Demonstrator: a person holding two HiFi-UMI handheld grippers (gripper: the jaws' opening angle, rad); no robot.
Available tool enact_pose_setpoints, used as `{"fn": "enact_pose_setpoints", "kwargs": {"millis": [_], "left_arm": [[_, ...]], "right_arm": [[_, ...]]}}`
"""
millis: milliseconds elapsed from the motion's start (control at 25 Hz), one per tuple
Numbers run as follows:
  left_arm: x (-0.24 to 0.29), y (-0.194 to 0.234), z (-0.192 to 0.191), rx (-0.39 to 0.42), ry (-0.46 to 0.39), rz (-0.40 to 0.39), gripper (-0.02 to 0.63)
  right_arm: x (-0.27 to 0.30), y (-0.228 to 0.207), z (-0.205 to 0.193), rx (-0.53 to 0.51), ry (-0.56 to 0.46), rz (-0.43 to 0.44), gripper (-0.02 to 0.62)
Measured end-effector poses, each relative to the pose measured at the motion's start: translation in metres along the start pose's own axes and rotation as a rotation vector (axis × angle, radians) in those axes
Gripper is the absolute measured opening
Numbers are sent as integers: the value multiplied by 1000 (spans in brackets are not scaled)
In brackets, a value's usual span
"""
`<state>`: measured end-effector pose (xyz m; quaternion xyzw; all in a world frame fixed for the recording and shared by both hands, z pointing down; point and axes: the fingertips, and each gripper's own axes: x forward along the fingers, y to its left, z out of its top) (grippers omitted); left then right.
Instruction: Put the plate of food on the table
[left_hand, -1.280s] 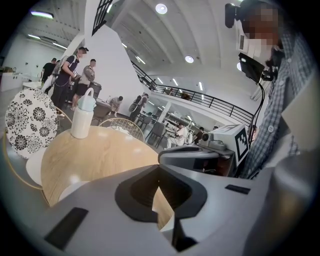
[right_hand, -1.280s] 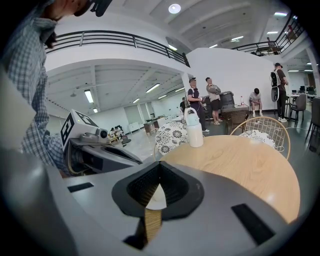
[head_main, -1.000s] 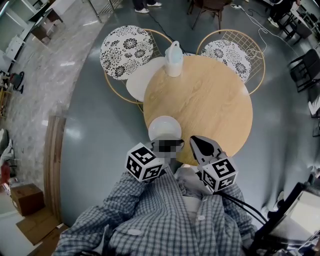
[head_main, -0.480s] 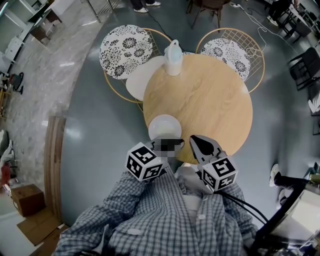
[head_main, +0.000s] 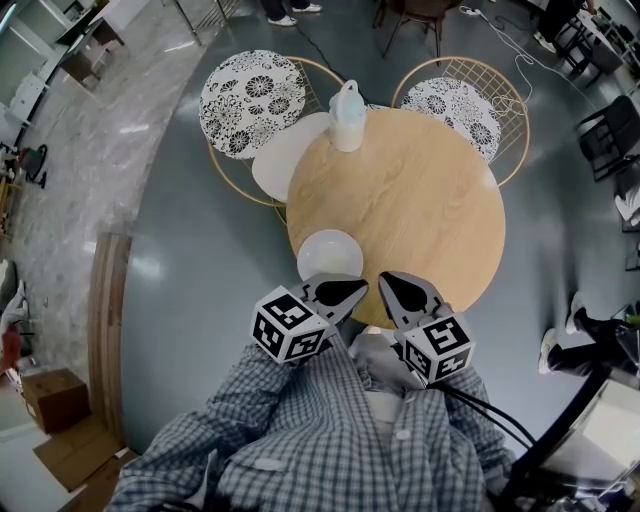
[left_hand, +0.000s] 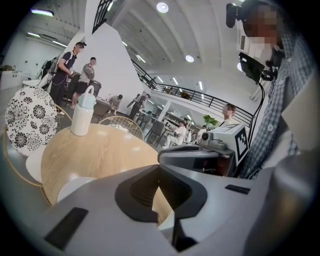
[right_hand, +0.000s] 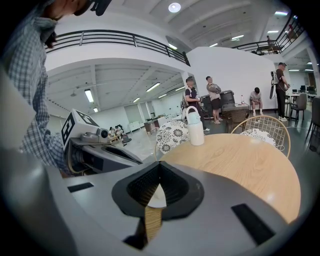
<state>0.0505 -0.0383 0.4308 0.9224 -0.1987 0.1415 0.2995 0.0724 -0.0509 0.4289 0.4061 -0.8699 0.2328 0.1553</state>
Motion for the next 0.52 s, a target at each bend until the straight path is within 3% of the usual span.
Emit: {"fn": "enact_pose_setpoints", "kwargs": {"millis": [520], "left_arm": [[-2, 1, -1, -7, -2, 6, 8]], "right_arm": [[0, 1, 1, 0, 1, 2, 6]]}}
